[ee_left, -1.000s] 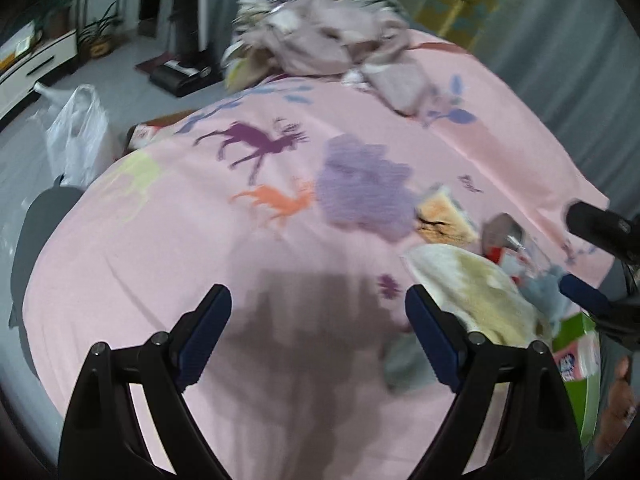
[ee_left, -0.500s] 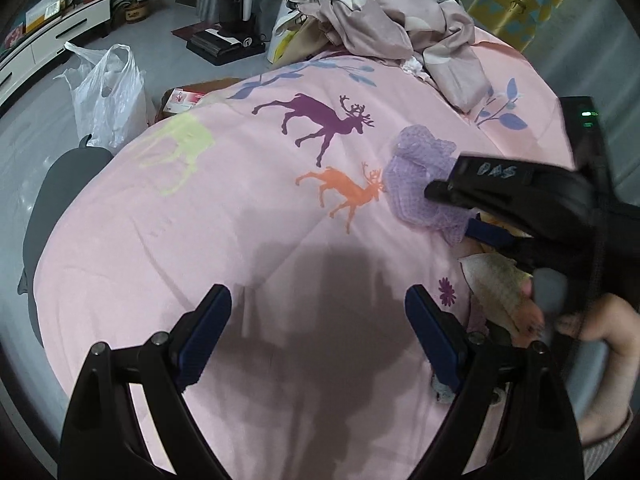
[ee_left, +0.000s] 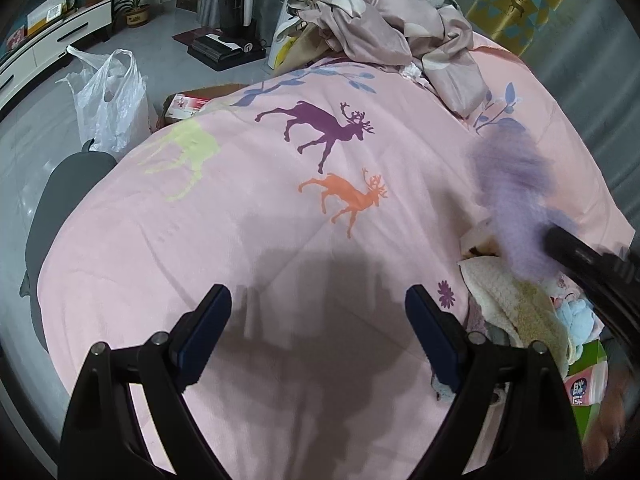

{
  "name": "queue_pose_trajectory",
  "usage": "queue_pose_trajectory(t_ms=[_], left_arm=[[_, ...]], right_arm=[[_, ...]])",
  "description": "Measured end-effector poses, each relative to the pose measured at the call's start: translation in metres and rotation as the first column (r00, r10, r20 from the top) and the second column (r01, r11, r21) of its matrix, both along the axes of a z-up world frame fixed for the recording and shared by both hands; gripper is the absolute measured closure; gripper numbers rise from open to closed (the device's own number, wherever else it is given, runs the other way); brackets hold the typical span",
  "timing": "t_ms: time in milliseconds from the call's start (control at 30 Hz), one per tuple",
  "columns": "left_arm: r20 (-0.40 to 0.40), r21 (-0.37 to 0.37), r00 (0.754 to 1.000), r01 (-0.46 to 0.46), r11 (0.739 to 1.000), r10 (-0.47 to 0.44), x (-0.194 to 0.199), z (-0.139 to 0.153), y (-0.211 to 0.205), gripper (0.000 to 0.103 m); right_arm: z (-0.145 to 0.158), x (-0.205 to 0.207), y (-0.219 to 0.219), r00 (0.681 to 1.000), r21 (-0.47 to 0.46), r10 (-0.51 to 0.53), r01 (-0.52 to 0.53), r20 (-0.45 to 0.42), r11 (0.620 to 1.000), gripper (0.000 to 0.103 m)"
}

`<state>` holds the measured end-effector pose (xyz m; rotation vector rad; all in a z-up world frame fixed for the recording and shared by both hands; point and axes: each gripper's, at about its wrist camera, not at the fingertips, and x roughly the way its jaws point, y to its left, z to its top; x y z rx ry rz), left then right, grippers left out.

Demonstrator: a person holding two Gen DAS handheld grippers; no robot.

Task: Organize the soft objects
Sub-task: 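Carry the bath puff with the right gripper into the green box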

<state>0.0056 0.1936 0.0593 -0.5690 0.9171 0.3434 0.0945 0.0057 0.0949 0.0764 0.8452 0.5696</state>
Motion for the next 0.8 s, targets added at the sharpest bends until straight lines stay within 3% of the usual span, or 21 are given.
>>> queue_pose_trajectory(t_ms=[167,300,367,500,600,667,700,733,767,800], left_arm=[[0.008,0.021,1.000,0.006,1.000,-0.007,-0.002,0.002,-0.005,0.015],[0.030,0.017,0.999,0.043,0.999,-0.043,-0.004,0.007,-0.015,0.015],[0.042,-0.003,0.997,0.069,0.998,-0.069,-0.007,0.009,-0.023,0.016],[0.063,-0.041,0.984,0.170,0.985,-0.168,-0.007,0.014,-0.050,0.016],[0.067,-0.051,0.966,0.253,0.966,-0.249,-0.007,0.016,-0.074,0.017],[0.077,-0.057,0.954,0.295,0.954,-0.290,-0.012,0.017,-0.087,0.018],[0.079,-0.060,0.949,0.312,0.948,-0.307,-0.015,0.016,-0.093,0.018],[0.077,-0.068,0.942,0.333,0.941,-0.327,-0.018,0.015,-0.100,0.020],[0.077,-0.080,0.933,0.357,0.931,-0.352,-0.020,0.014,-0.108,0.022],[0.075,-0.096,0.920,0.389,0.916,-0.383,-0.022,0.012,-0.116,0.022]], right_arm=[[0.010,-0.059,-0.053,0.998,-0.026,-0.034,0.035,0.058,0.999,0.093],[-0.011,-0.089,-0.080,0.994,-0.145,-0.102,0.108,0.050,0.983,0.093],[-0.026,-0.098,-0.096,0.990,-0.181,-0.141,0.143,0.023,0.973,0.093],[-0.054,-0.104,-0.129,0.976,-0.143,-0.196,0.181,-0.093,0.973,0.093],[-0.066,-0.106,-0.144,0.960,-0.166,-0.250,0.228,-0.126,0.959,0.093],[-0.066,-0.114,-0.156,0.957,-0.122,-0.259,0.244,-0.128,0.962,0.092],[-0.065,-0.119,-0.162,0.958,-0.083,-0.251,0.241,-0.139,0.967,0.090],[-0.064,-0.120,-0.169,0.955,-0.058,-0.250,0.244,-0.158,0.968,0.079],[-0.065,-0.122,-0.174,0.951,-0.057,-0.258,0.252,-0.173,0.966,0.056],[-0.063,-0.125,-0.179,0.946,-0.064,-0.279,0.272,-0.165,0.960,0.045]])
